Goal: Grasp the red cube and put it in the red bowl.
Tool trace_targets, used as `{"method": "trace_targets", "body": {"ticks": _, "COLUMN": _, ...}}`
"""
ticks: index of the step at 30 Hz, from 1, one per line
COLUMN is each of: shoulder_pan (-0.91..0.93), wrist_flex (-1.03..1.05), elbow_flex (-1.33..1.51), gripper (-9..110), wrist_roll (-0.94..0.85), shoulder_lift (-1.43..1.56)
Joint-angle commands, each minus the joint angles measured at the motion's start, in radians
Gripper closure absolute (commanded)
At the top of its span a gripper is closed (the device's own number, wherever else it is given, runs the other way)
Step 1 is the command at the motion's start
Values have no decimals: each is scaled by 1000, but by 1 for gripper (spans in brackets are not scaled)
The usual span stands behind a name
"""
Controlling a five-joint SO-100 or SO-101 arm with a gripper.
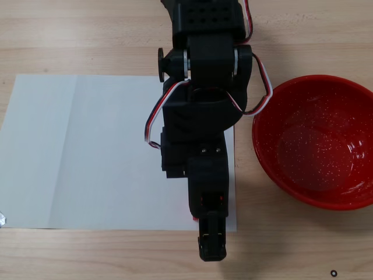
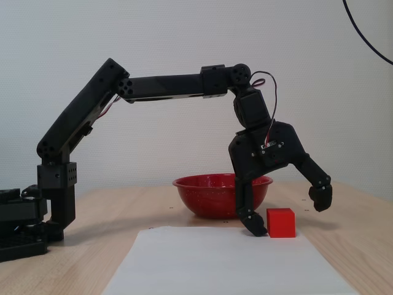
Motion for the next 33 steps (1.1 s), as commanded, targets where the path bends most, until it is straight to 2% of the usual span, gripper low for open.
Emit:
{"method": "trace_targets", "body": {"ticks": 1, "shoulder_pan": 12, "wrist_flex": -32, "elbow_flex": -114, "gripper": 56, "wrist_roll": -3, "shoulder_lift": 64}}
{"method": "trace_targets", "body": {"ticks": 17, "shoulder_pan": 5, "wrist_flex": -2, "elbow_flex": -141, "gripper": 60, "wrist_roll": -9, "shoulder_lift": 57}}
{"method": "trace_targets", "body": {"ticks": 26, "shoulder_pan": -9, "wrist_flex": 84, "elbow_flex": -173, "gripper": 86, "wrist_roll": -95, "shoulder_lift": 81}}
{"method": "trace_targets", "body": {"ticks": 29, "shoulder_pan": -20, "wrist_flex": 106, "elbow_flex": -173, "gripper": 99, "wrist_roll": -114, "shoulder_lift": 89}}
{"method": "trace_targets", "body": {"ticks": 33, "shoulder_pan": -26, "wrist_flex": 120, "elbow_flex": -175, "gripper": 101, "wrist_roll": -117, "shoulder_lift": 97}}
